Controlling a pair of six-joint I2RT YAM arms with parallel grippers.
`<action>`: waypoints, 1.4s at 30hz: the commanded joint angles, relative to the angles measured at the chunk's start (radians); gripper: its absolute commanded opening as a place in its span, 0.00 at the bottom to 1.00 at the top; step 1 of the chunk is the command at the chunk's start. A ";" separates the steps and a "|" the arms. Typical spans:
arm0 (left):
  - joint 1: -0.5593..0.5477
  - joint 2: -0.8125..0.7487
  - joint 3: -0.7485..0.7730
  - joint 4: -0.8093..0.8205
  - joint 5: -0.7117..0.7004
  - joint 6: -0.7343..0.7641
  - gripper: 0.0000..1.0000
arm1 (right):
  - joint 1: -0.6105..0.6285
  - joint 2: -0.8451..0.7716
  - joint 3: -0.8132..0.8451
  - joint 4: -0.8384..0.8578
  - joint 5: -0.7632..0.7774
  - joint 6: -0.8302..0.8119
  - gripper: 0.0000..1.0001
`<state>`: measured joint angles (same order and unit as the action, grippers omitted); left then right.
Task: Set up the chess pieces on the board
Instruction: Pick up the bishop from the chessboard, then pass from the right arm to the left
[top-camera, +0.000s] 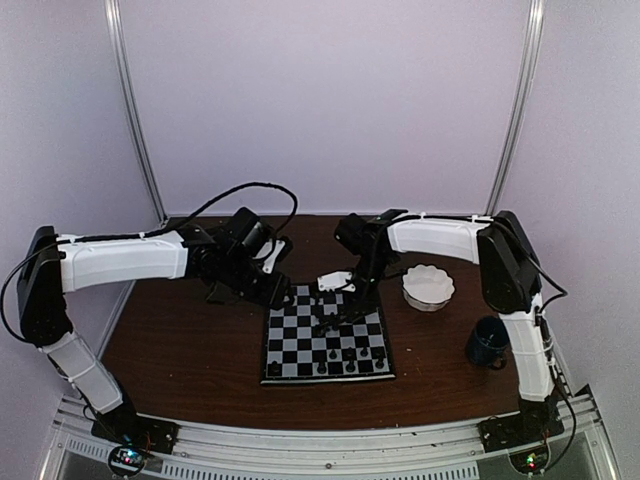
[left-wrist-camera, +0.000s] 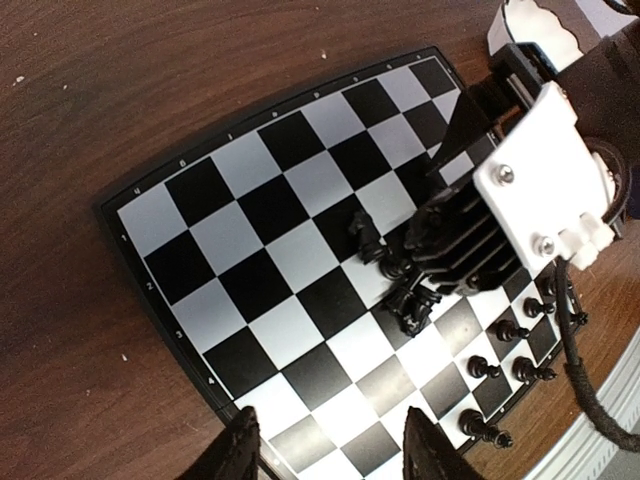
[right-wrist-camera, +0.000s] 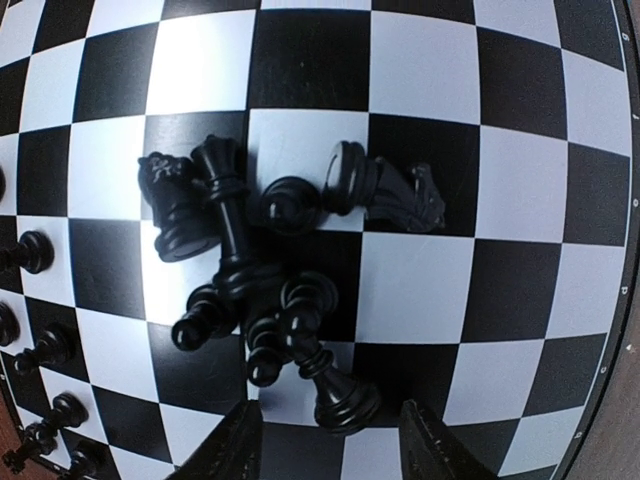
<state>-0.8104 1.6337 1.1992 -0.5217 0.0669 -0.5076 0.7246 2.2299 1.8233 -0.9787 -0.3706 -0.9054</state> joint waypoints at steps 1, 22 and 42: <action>0.004 -0.045 -0.015 0.036 -0.010 -0.009 0.49 | 0.007 0.044 0.048 -0.024 -0.029 -0.016 0.47; 0.004 -0.052 -0.067 0.153 0.066 -0.071 0.47 | -0.055 -0.062 -0.037 -0.031 -0.221 0.091 0.15; -0.022 -0.020 -0.145 0.559 0.258 -0.227 0.39 | -0.110 -0.214 -0.117 0.097 -0.494 0.394 0.15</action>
<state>-0.8307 1.5944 1.0657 -0.0872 0.2798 -0.6846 0.6247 2.0716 1.7210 -0.9089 -0.7837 -0.5781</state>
